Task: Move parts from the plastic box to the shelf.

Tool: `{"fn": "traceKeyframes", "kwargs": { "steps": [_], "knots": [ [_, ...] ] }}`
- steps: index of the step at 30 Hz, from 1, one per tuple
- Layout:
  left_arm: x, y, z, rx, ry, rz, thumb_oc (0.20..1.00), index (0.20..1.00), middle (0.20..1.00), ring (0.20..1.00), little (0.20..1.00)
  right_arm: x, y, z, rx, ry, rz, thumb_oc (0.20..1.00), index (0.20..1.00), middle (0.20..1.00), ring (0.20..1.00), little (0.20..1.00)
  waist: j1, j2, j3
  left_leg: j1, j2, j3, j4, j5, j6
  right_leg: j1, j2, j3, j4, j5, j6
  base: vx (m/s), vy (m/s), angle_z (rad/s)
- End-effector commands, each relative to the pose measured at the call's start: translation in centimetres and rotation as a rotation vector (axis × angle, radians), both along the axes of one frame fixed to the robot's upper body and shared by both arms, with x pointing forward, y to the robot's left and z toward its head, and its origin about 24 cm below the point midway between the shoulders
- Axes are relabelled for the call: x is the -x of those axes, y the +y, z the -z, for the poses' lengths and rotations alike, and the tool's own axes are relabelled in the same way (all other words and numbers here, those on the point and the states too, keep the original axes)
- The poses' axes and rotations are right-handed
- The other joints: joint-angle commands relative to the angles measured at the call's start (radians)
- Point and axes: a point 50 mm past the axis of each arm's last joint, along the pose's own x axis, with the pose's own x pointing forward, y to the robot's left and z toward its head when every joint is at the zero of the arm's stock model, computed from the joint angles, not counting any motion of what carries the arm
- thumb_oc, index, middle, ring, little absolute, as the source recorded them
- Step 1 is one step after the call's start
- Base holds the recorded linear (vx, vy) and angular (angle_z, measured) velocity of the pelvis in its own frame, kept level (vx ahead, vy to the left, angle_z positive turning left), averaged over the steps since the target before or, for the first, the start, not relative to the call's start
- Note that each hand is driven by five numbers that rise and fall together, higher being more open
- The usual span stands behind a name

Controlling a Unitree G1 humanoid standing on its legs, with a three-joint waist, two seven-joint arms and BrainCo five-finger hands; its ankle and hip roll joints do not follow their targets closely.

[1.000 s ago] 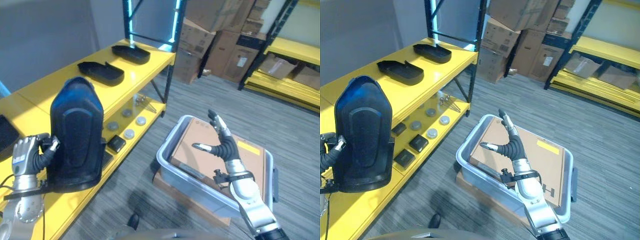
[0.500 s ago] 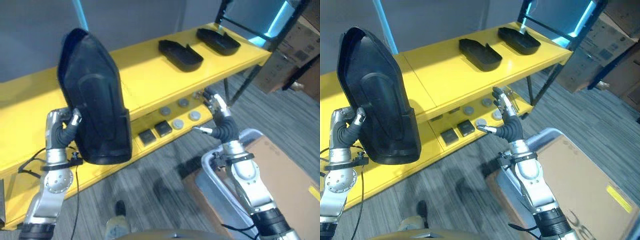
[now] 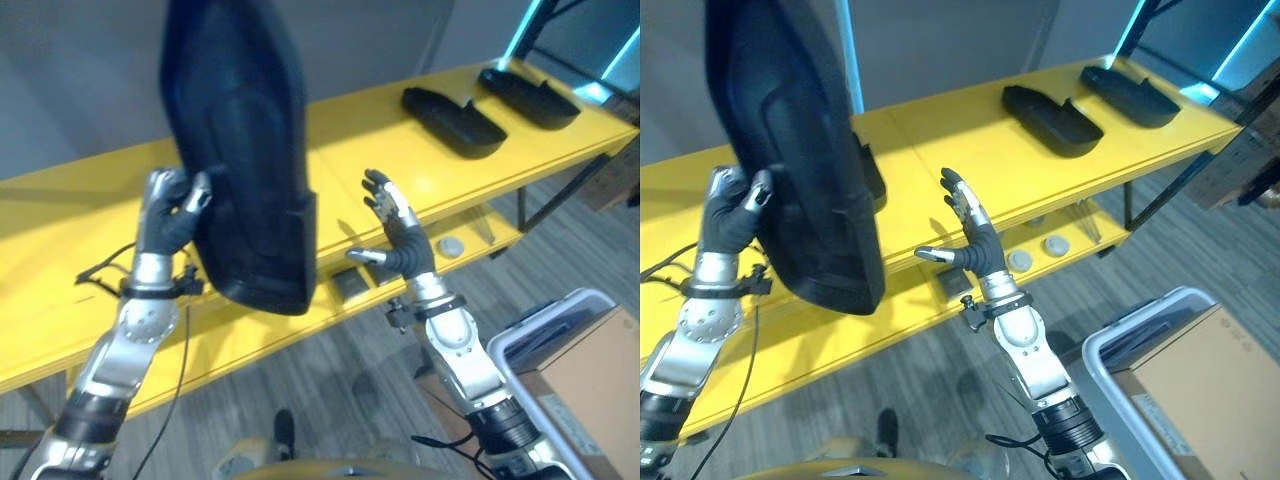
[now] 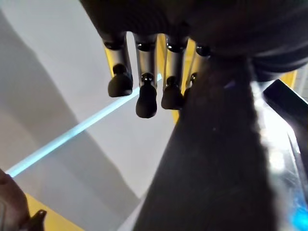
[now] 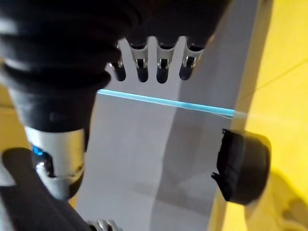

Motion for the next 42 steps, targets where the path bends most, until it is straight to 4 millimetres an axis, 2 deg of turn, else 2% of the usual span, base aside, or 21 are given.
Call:
{"fn": "traceKeyframes", "kwargs": {
  "steps": [1, 2, 3, 4, 5, 13, 15, 16, 18, 21, 22, 23, 24, 26, 27, 29, 30, 34, 37, 40, 42],
  "knots": [
    [1.3, 0.0, -2.0, 0.010, -0.115, 0.053, 0.200, 0.200, 0.200, 0.200, 0.200, -0.3, -0.5, -1.4, -0.036, -0.091, 0.019, 1.000, 1.000, 1.000, 1.000, 1.000, -0.007, -0.017, -0.045, 0.045, 0.041, -0.087, -0.009, -0.126, -0.029, 0.003, 0.164, 0.068, -0.251, 0.060, -0.028, 0.20, 0.033, 0.37],
    [0.9, -1.1, -2.0, 0.027, -0.109, 0.113, 0.200, 0.200, 0.200, 0.200, 0.200, 0.0, -0.8, -1.5, -0.026, -0.105, 0.026, 1.000, 1.000, 1.000, 1.000, 1.000, -0.039, -0.028, -0.043, 0.064, 0.015, -0.134, -0.020, -0.129, -0.024, -0.013, 0.262, 0.193, -0.295, 0.066, -0.015, 0.16, 0.018, 0.36],
    [0.7, -1.7, -1.8, 0.036, -0.093, 0.144, 0.200, 0.200, 0.200, 0.200, 0.200, 0.3, -1.2, -1.7, -0.011, -0.118, 0.040, 1.000, 1.000, 1.000, 1.000, 1.000, -0.049, -0.034, -0.040, 0.066, 0.001, -0.168, -0.017, -0.128, -0.022, -0.014, 0.302, 0.253, -0.307, 0.078, -0.010, 0.16, 0.018, 0.45],
    [0.7, -1.7, -1.7, 0.036, -0.093, 0.145, 0.200, 0.200, 0.200, 0.200, 0.200, 0.3, -1.2, -1.7, -0.011, -0.118, 0.040, 1.000, 1.000, 1.000, 1.000, 1.000, -0.048, -0.034, -0.040, 0.067, 0.001, -0.169, -0.018, -0.129, -0.022, -0.013, 0.302, 0.253, -0.307, 0.077, -0.010, 0.09, -0.083, 1.35],
    [0.6, -2.9, -1.0, 0.044, -0.043, 0.205, 0.200, 0.200, 0.200, 0.200, 0.200, 1.1, -1.9, -2.2, 0.013, -0.157, 0.064, 1.000, 1.000, 1.000, 1.000, 1.000, -0.048, -0.050, -0.053, 0.062, -0.021, -0.219, -0.022, -0.116, -0.022, 0.024, 0.334, 0.309, -0.354, 0.094, -0.032, 0.05, -0.083, 1.57],
    [1.9, -1.7, -0.4, 0.154, -0.008, 0.198, 0.200, 0.200, 0.200, 0.200, 0.200, 1.2, -0.9, -3.2, -0.001, -0.199, 0.003, 1.000, 1.000, 1.000, 1.000, 1.000, -0.002, -0.044, -0.072, 0.049, -0.028, -0.261, -0.007, -0.114, -0.033, 0.075, 0.332, 0.293, -0.482, 0.134, -0.043, 0.03, -0.118, 0.59],
    [1.8, -2.1, -0.8, 0.203, -0.032, 0.218, 0.200, 0.200, 0.200, 0.200, 0.200, 1.1, -0.9, -3.7, 0.011, -0.222, -0.006, 1.000, 1.000, 1.000, 1.000, 1.000, -0.003, -0.036, -0.044, -0.035, -0.031, -0.168, 0.078, -0.129, -0.075, 0.085, 0.289, 0.224, -0.521, 0.124, -0.046, -0.11, 0.018, 0.25],
    [1.8, -2.1, -0.8, 0.204, -0.031, 0.219, 0.200, 0.200, 0.200, 0.200, 0.200, 1.1, -0.9, -3.7, 0.012, -0.223, -0.006, 1.000, 1.000, 1.000, 1.000, 1.000, -0.008, -0.033, -0.046, -0.044, -0.032, -0.172, 0.092, -0.136, -0.075, 0.085, 0.289, 0.218, -0.523, 0.123, -0.046, -0.08, 0.057, 0.77],
    [1.9, -2.1, -0.6, 0.212, -0.014, 0.238, 0.200, 0.200, 0.200, 0.200, 0.200, 1.5, -1.4, -4.1, 0.034, -0.247, 0.004, 1.000, 1.000, 1.000, 1.000, 1.000, -0.019, -0.029, -0.039, -0.056, 0.024, -0.084, 0.111, -0.144, -0.088, 0.095, 0.256, 0.170, -0.527, 0.124, -0.037, -0.01, 0.071, 1.15],
    [2.1, -1.2, -0.1, 0.208, 0.013, 0.215, 0.200, 0.200, 0.200, 0.200, 0.200, 2.1, -2.0, -4.4, 0.030, -0.262, 0.009, 1.000, 1.000, 1.000, 1.000, 1.000, -0.016, -0.036, -0.048, -0.036, 0.119, -0.084, 0.092, -0.122, -0.115, 0.116, 0.217, 0.145, -0.523, 0.115, -0.031, 0.07, 0.133, 0.62],
    [1.9, -0.9, 0.1, 0.229, 0.028, 0.195, 0.200, 0.200, 0.200, 0.200, 0.200, 2.1, -2.0, -4.2, 0.003, -0.248, 0.016, 1.000, 1.000, 1.000, 1.000, 1.000, -0.012, -0.043, -0.051, -0.025, 0.195, -0.097, 0.076, -0.086, -0.135, 0.120, 0.193, 0.132, -0.516, 0.101, -0.029, 0.07, 0.209, 0.33],
    [1.8, -0.7, 0.2, 0.247, 0.031, 0.183, 0.200, 0.200, 0.200, 0.200, 0.200, 2.0, -1.8, -4.2, -0.012, -0.249, 0.014, 1.000, 1.000, 1.000, 1.000, 1.000, -0.008, -0.045, -0.052, -0.025, 0.233, -0.118, 0.069, -0.068, -0.147, 0.121, 0.183, 0.131, -0.514, 0.094, -0.026, 0.05, 0.159, 0.08],
    [1.8, -0.7, 0.2, 0.246, 0.030, 0.182, 0.200, 0.200, 0.200, 0.200, 0.200, 1.9, -1.8, -4.2, -0.013, -0.250, 0.013, 1.000, 1.000, 1.000, 1.000, 1.000, -0.010, -0.044, -0.050, -0.022, 0.236, -0.121, 0.064, -0.066, -0.150, 0.123, 0.186, 0.129, -0.512, 0.092, -0.028, 0.04, 0.135, 0.02],
    [1.6, -0.4, 0.0, 0.260, 0.015, 0.163, 0.200, 0.200, 0.200, 0.200, 0.200, 1.7, -1.2, -4.3, -0.027, -0.256, -0.001, 1.000, 1.000, 1.000, 1.000, 1.000, 0.004, -0.035, -0.054, -0.012, 0.273, -0.210, 0.053, -0.041, -0.169, 0.123, 0.179, 0.145, -0.510, 0.079, -0.017, 0.07, 0.269, -0.04],
    [1.6, -0.4, -0.3, 0.254, -0.005, 0.156, 0.200, 0.200, 0.200, 0.200, 0.200, 1.6, -0.9, -4.5, -0.028, -0.263, -0.010, 1.000, 1.000, 1.000, 1.000, 1.000, -0.002, -0.015, -0.060, -0.001, 0.277, -0.262, 0.038, -0.028, -0.204, 0.133, 0.168, 0.147, -0.513, 0.088, -0.006, 0.07, 0.308, -0.04],
    [1.6, -0.4, -0.3, 0.254, -0.005, 0.156, 0.200, 0.200, 0.200, 0.200, 0.200, 1.6, -0.9, -4.5, -0.028, -0.264, -0.010, 1.000, 1.000, 1.000, 1.000, 1.000, -0.005, -0.014, -0.058, 0.001, 0.277, -0.265, 0.037, -0.027, -0.205, 0.137, 0.168, 0.145, -0.515, 0.088, -0.007, 0.08, 0.243, -0.24],
    [1.4, -0.8, -0.3, 0.245, 0.000, 0.172, 0.200, 0.200, 0.200, 0.200, 0.200, 1.6, -1.0, -4.5, -0.015, -0.265, -0.002, 1.000, 1.000, 1.000, 1.000, 1.000, -0.015, 0.002, -0.075, 0.028, 0.263, -0.222, 0.006, -0.069, -0.209, 0.155, 0.136, 0.136, -0.522, 0.094, 0.012, 0.16, 0.430, -0.21],
    [0.8, -0.7, -0.8, 0.187, -0.004, 0.166, 0.200, 0.200, 0.200, 0.200, 0.200, 1.7, -0.4, -5.0, -0.015, -0.286, -0.008, 1.000, 1.000, 1.000, 1.000, 1.000, -0.020, -0.001, -0.082, 0.053, 0.185, -0.177, -0.014, -0.112, -0.168, 0.128, 0.055, 0.157, -0.504, 0.136, 0.049, 0.12, 0.492, 0.16],
    [0.3, 0.3, -1.1, 0.147, -0.023, 0.097, 0.200, 0.200, 0.200, 0.200, 0.200, 1.7, 1.4, -5.9, -0.040, -0.323, -0.069, 1.000, 1.000, 1.000, 1.000, 1.000, -0.018, -0.013, -0.069, 0.057, 0.127, -0.119, -0.037, -0.126, -0.128, 0.045, 0.003, 0.193, -0.471, 0.247, 0.077, -0.01, 0.374, -0.25],
    [0.3, 1.3, -1.3, 0.108, -0.036, 0.037, 0.200, 0.200, 0.200, 0.200, 0.200, 1.8, 2.0, -6.4, -0.051, -0.345, -0.094, 1.000, 1.000, 1.000, 1.000, 1.000, 0.000, -0.002, -0.055, 0.055, 0.129, -0.073, -0.045, -0.134, -0.115, 0.023, 0.013, 0.129, -0.465, 0.225, 0.063, -0.04, 0.224, -0.73],
    [0.3, 2.7, -0.6, 0.060, -0.004, -0.040, 0.200, 0.200, 0.200, 0.200, 0.200, 2.3, 1.1, -6.0, -0.018, -0.343, -0.077, 1.000, 1.000, 1.000, 1.000, 1.000, -0.019, 0.003, -0.052, 0.059, 0.113, -0.049, -0.100, -0.090, -0.103, 0.014, 0.135, 0.143, -0.424, 0.151, 0.038, -0.05, 0.290, -0.83]
  ]
}}
